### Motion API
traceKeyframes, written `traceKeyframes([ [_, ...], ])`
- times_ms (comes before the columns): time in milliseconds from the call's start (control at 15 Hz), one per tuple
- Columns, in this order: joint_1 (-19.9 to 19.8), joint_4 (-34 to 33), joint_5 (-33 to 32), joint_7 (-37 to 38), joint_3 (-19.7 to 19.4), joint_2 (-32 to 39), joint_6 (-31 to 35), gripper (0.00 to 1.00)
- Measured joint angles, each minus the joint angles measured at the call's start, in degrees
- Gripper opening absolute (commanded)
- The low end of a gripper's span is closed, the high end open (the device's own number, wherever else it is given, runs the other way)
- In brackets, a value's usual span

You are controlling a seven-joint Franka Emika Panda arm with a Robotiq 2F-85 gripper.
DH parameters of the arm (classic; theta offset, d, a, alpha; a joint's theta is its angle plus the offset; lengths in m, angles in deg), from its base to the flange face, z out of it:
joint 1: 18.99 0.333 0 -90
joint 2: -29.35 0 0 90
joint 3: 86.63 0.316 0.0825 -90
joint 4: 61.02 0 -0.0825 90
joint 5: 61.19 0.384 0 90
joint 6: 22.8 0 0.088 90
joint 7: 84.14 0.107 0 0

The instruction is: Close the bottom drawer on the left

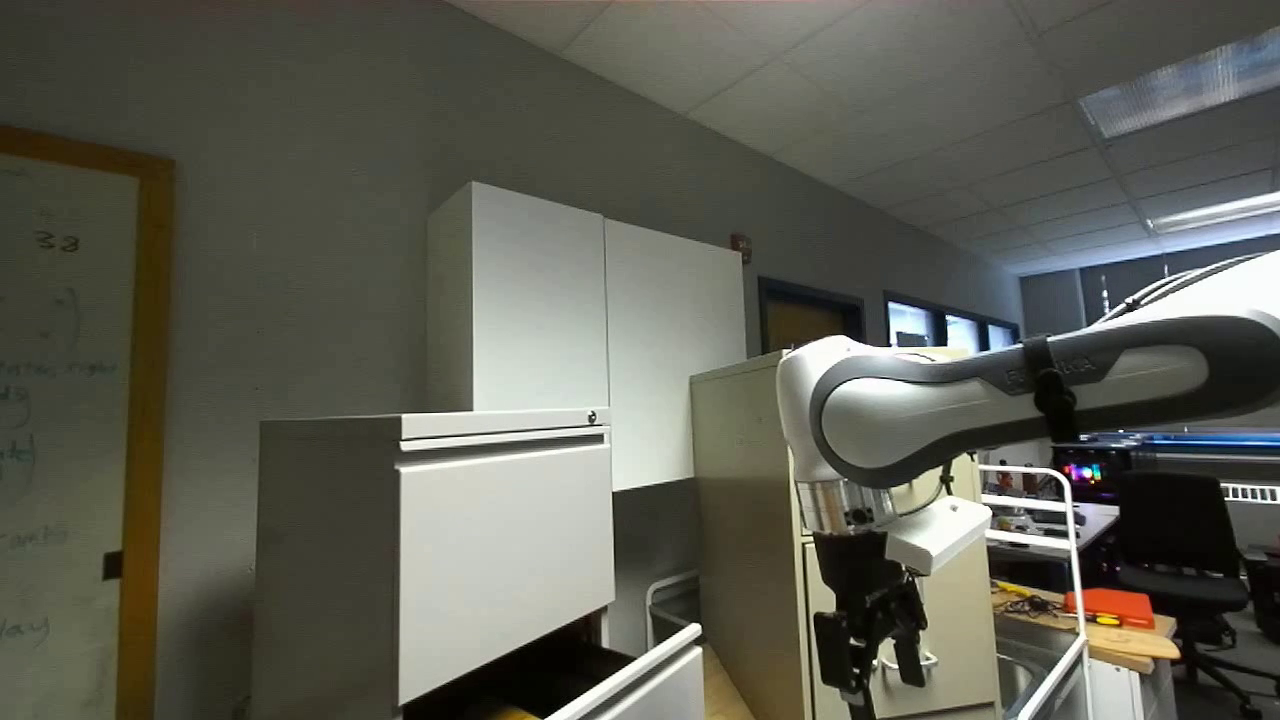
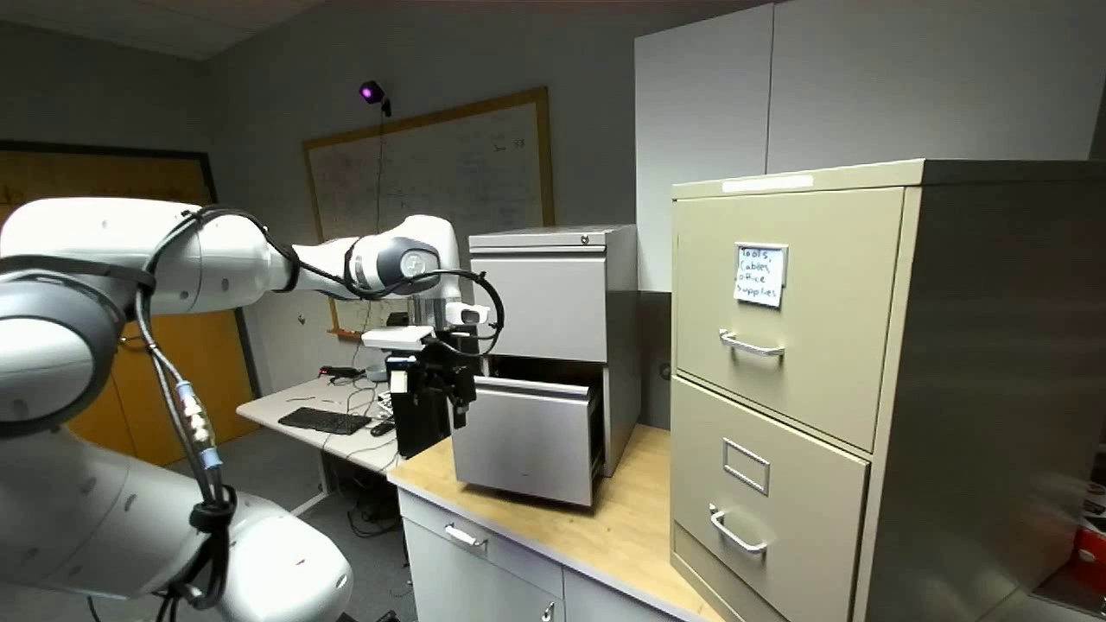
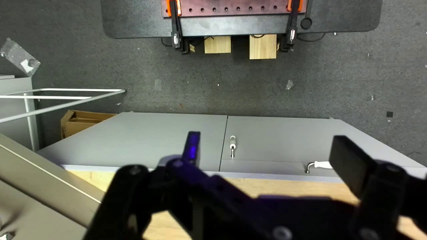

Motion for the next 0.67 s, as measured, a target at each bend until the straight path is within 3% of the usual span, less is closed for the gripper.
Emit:
traceKeyframes([
  [333, 0.0, 0.33, 0.09, 1.94, 0.04, 1.35, 5.19, 1.0],
  [400, 0.0, 0.46, 0.21, 2.84, 0.12, 2.01, 7.52, 0.75],
  [467, 0.01, 0.66, 0.38, 3.89, 0.28, 2.79, 10.15, 0.75],
  [667, 0.1, 1.58, 0.91, 7.39, 1.55, 5.81, 18.01, 0.51],
])
